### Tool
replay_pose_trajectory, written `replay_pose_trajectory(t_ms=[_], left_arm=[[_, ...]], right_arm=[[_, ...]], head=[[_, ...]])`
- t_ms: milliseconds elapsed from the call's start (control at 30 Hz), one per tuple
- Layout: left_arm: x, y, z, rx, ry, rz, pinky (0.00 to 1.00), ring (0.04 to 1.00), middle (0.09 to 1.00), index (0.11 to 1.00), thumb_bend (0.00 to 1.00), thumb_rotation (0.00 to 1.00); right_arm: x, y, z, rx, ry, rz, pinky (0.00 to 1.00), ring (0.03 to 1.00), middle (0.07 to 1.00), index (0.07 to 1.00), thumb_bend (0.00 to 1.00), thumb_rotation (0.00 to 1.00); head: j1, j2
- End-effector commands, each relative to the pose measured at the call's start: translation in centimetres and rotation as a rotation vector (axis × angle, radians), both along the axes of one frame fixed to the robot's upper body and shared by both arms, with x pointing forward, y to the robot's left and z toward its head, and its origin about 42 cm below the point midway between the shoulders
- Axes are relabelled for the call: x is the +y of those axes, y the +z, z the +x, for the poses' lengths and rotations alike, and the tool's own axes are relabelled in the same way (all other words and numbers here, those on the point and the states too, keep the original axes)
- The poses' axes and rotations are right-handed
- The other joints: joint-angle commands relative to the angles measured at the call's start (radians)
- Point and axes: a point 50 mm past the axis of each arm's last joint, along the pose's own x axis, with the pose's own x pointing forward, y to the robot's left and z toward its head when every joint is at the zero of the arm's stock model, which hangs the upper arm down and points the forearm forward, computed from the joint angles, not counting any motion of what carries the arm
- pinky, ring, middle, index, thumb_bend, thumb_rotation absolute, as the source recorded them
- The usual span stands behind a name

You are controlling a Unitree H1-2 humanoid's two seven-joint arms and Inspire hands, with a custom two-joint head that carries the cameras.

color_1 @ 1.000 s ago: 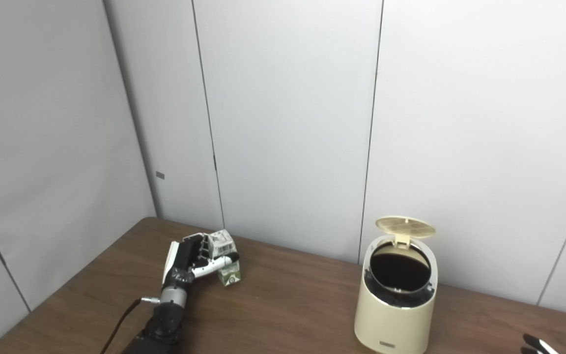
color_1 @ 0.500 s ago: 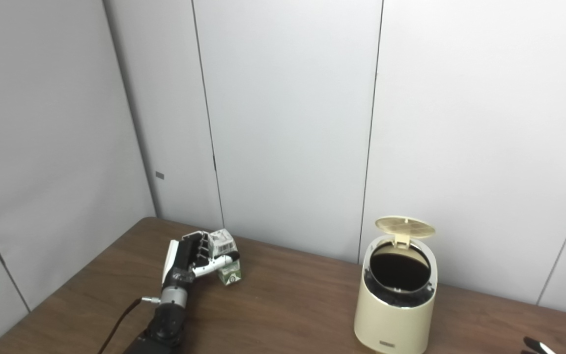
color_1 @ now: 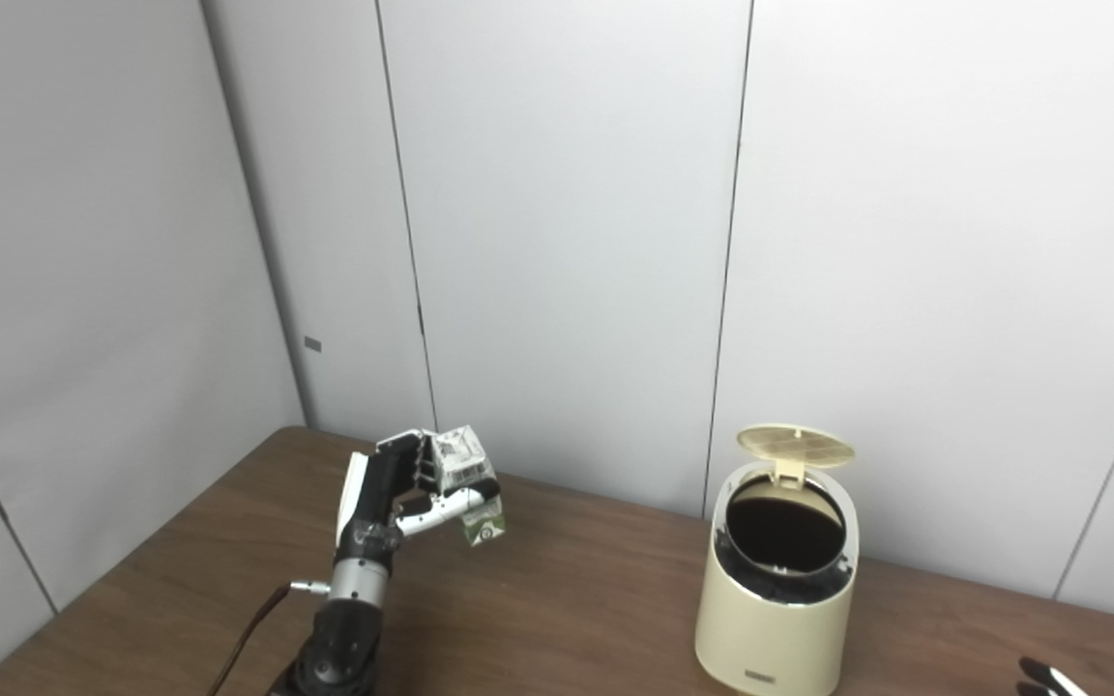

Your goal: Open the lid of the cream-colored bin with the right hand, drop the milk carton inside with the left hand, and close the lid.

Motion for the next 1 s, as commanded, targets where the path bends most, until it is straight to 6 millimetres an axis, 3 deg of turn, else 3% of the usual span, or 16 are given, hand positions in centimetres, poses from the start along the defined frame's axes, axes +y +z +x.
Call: replay_pose_trajectory(t_ms=[0,300,400,667,967], left_arm=[[-0.4,3.6,0.3,-0.099,-0.016,0.027,0.38,0.446,0.474,0.495,0.52,0.0],[-3.9,7.2,-1.6,-0.188,-0.119,0.009,0.37,0.432,0.466,0.497,0.52,0.0],[-5.3,8.3,-2.1,-0.215,-0.151,-0.005,0.38,0.436,0.47,0.494,0.52,0.0],[-8.9,10.1,-2.2,-0.234,-0.246,-0.024,0.39,0.444,0.473,0.493,0.52,0.0],[-12.7,10.5,-1.5,-0.243,-0.335,-0.057,0.36,0.425,0.478,0.489,0.52,0.0]], right_arm=[[0.3,1.7,0.8,-0.085,0.016,-0.011,0.44,0.673,0.871,0.908,0.88,0.41],[1.5,1.5,1.1,-0.074,0.002,0.009,0.51,0.693,0.875,0.902,0.83,0.26],[1.8,1.7,1.0,-0.046,-0.001,0.033,0.57,0.729,0.903,0.915,0.81,0.14],[2.6,2.5,0.8,-0.056,0.007,0.056,0.64,0.754,0.92,0.923,0.81,0.04],[3.0,2.5,0.9,-0.063,0.012,0.038,0.62,0.764,0.912,0.927,0.8,0.05]], head=[[-0.006,-0.001],[-0.081,0.009],[-0.105,0.013],[-0.17,0.024],[-0.225,0.028]])
